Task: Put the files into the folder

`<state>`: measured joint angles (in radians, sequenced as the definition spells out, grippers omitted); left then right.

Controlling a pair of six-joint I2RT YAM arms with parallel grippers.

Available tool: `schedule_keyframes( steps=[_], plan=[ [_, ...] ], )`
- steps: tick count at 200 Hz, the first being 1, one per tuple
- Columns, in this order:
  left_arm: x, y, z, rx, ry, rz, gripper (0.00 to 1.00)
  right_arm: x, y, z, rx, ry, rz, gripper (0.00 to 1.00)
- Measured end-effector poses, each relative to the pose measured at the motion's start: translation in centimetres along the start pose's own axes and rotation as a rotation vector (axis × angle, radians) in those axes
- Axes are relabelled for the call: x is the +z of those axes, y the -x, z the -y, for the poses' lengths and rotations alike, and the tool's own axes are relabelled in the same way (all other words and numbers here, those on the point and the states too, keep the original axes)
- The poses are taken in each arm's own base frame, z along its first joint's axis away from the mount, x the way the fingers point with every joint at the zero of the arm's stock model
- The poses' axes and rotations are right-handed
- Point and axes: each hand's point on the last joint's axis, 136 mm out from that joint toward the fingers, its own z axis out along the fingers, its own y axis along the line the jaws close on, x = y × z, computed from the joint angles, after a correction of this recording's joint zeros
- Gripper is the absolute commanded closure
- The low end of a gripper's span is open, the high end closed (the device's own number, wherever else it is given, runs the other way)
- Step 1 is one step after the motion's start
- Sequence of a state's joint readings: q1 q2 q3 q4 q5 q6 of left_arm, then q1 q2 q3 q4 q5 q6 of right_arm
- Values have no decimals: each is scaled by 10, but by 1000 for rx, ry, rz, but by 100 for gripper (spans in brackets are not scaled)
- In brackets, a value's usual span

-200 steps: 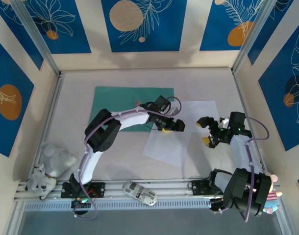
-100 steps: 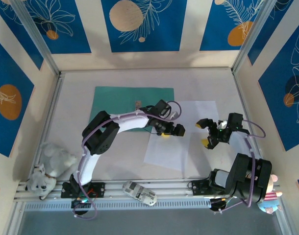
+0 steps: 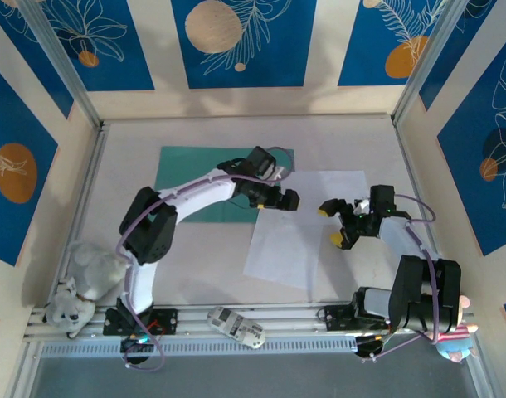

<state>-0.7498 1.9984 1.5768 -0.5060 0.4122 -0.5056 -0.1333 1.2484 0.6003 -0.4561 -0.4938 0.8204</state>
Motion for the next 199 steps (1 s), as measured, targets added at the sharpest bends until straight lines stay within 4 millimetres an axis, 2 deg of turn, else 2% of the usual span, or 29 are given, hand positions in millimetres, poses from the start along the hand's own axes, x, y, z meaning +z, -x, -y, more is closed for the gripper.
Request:
schedule_keyframes(
  steps=[22,43,63,110,131,150,199],
  plan=[
    [-16,-10,-30,-49,41,-4,11,7,-11,-2,-23,-19,-28,7],
    [-24,-28,-55,-99,73,-33,17,12,-18,-4,-35,-29,-47,7],
    [-26,-45,-68,-122,93,-64,21,17,-21,-4,-39,-40,-61,7],
    [-20,-69,-77,-137,94,-125,28,32,-27,5,-24,-91,-100,7],
    [-19,-69,-74,-138,77,-129,35,37,-28,8,-18,-104,-112,7],
    [-18,-68,-70,-134,52,-122,38,39,-28,9,-13,-111,-117,7],
    [-11,-71,-70,-147,21,-124,46,44,-21,-1,-24,-110,-119,8]
  ],
)
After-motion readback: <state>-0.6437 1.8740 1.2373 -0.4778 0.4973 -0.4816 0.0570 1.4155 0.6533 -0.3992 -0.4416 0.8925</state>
